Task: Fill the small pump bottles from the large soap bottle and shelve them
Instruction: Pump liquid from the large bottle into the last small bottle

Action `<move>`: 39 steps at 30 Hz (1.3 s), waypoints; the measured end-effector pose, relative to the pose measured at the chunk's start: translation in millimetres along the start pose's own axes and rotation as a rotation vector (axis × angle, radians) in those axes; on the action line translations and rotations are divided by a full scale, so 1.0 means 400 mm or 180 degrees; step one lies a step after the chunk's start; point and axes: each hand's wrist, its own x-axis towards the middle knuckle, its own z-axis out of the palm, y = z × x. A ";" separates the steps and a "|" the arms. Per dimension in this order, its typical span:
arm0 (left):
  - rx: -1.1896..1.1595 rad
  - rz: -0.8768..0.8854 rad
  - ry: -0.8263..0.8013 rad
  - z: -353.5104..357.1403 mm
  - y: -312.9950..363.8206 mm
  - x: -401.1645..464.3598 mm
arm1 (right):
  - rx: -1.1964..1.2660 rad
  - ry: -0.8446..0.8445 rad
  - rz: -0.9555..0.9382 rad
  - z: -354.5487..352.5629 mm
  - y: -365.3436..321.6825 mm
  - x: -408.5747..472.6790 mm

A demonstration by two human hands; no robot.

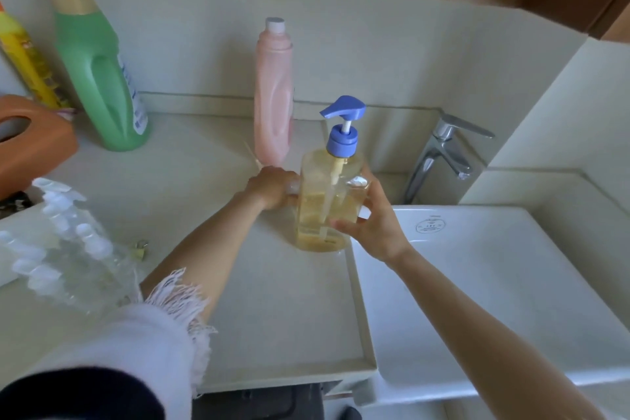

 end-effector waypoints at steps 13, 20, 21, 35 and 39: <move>-0.0724 -0.0311 0.0888 0.036 -0.046 -0.339 | -0.0173 0.1258 -0.0381 0.056 -0.031 -0.091; -0.0663 -0.0570 0.1317 0.024 -0.060 -0.490 | -0.0547 0.1430 -0.1158 0.113 -0.111 -0.165; -0.0828 -0.0542 0.1552 0.012 -0.056 -0.504 | -0.0587 0.1486 -0.1227 0.113 -0.123 -0.170; -0.2987 0.0597 0.1813 -0.182 0.095 -0.479 | -0.1160 0.1647 -0.2033 0.002 -0.339 -0.048; -0.2183 0.0481 0.1689 -0.191 0.157 -0.428 | -0.1603 0.0945 -0.1889 -0.032 -0.354 0.024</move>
